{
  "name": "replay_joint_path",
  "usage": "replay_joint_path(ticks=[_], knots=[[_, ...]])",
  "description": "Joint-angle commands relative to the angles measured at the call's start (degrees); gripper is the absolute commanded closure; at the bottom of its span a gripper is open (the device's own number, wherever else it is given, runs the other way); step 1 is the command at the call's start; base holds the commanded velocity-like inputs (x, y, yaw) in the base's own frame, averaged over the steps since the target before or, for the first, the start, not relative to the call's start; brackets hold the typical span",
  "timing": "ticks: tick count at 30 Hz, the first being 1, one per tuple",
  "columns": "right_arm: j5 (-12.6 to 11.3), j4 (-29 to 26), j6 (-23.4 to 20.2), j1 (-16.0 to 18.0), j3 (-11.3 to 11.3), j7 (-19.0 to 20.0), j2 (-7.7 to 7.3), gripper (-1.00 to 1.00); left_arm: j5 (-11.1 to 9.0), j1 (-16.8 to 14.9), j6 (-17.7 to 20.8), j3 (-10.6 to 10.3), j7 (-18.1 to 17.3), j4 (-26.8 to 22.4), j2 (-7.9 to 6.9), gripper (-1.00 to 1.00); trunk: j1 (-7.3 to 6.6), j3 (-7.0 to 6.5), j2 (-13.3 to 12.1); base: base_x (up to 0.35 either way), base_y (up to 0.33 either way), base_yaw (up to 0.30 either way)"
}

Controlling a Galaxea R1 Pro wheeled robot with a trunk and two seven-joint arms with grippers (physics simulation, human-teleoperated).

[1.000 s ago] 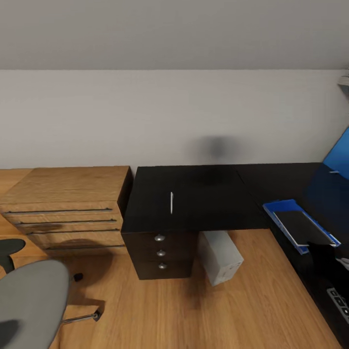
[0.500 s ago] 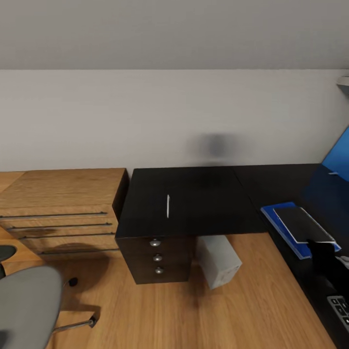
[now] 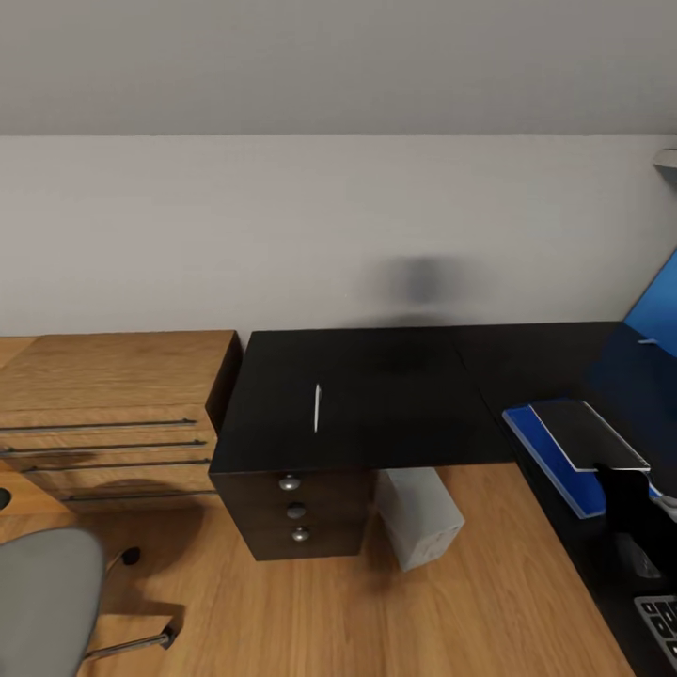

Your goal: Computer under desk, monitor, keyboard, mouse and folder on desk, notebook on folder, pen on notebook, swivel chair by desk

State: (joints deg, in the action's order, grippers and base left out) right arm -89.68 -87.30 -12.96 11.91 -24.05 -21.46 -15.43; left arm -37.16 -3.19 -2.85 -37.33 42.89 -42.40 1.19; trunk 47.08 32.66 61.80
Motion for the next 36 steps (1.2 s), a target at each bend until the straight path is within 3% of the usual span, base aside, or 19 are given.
replay_joint_path(ticks=[1, 8, 18, 25, 27, 29, 36], knots=[[-0.33, -0.06, -0.23, 0.04, -0.09, -0.29, -0.01, 1.00, -0.55, -0.06, -0.30, -0.29, 0.35, -0.05, -0.04, -1.00, 0.02, 0.05, 0.03, 0.130, -0.119, 0.000], [2.13, -0.05, -0.16, 0.04, 0.02, -0.33, -0.23, 1.00, -0.55, -0.06, -0.26, -0.31, 0.38, -0.05, -0.01, -1.00, 0.02, 0.05, 0.03, 0.038, -0.035, 0.000], [10.46, -0.08, -0.36, 0.04, 0.17, -0.04, -0.48, 1.00, -0.55, -0.06, -0.15, -0.37, 0.35, 0.03, -0.03, -1.00, 0.02, 0.05, 0.03, 0.003, -0.003, 0.000], [11.68, -0.09, -3.08, 0.04, 0.19, 0.11, -0.83, 1.00, -0.55, -0.06, -0.14, -0.37, 0.35, 0.04, -0.03, -1.00, 0.02, 0.05, 0.03, 0.000, 0.000, 0.000], [11.87, 0.00, -6.78, 0.04, 0.12, 1.78, -1.91, 1.00, -0.55, -0.06, -0.14, -0.43, 0.35, 0.10, -0.01, -1.00, 0.02, 0.05, 0.03, 0.000, 0.000, 0.000], [11.85, 0.13, -7.83, 0.04, 0.09, 2.92, -2.36, 1.00, -0.55, -0.06, -0.14, -0.45, 0.35, 0.10, -0.03, -1.00, 0.02, 0.05, 0.03, 0.000, 0.000, 0.000], [11.63, 0.36, -8.80, 0.04, 0.07, 4.03, -3.31, 1.00, -0.54, -0.06, -0.14, -0.46, 0.35, 0.10, 0.02, -1.00, 0.02, 0.05, 0.03, 0.000, 0.000, 0.000]])
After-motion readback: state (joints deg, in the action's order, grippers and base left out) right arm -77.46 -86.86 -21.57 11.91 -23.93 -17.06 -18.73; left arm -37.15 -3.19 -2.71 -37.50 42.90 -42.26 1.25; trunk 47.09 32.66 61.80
